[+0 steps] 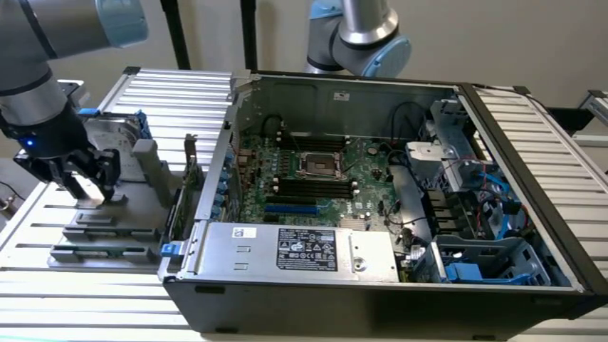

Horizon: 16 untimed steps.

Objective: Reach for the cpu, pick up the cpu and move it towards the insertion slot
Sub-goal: 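Pick up the cpu and move it towards the insertion slot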

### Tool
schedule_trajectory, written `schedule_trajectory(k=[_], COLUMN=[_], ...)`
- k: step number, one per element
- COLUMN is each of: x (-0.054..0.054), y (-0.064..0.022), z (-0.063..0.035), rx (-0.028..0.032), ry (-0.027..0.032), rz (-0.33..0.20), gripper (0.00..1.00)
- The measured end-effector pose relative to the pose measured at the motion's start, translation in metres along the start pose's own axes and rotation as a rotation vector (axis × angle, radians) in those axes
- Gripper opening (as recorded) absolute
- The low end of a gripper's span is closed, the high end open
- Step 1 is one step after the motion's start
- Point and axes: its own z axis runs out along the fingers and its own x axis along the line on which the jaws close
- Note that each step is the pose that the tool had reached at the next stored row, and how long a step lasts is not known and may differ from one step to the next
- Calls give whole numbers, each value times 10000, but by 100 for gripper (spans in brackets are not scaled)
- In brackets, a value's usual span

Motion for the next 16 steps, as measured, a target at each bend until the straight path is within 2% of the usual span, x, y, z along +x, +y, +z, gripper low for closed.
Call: schedule_trajectory(k=[7, 16], x=[-56, -264], y=[0, -2], z=[-318, -731], rx=[0, -1], ry=[14, 49], rz=[1, 1], gripper=[55, 55])
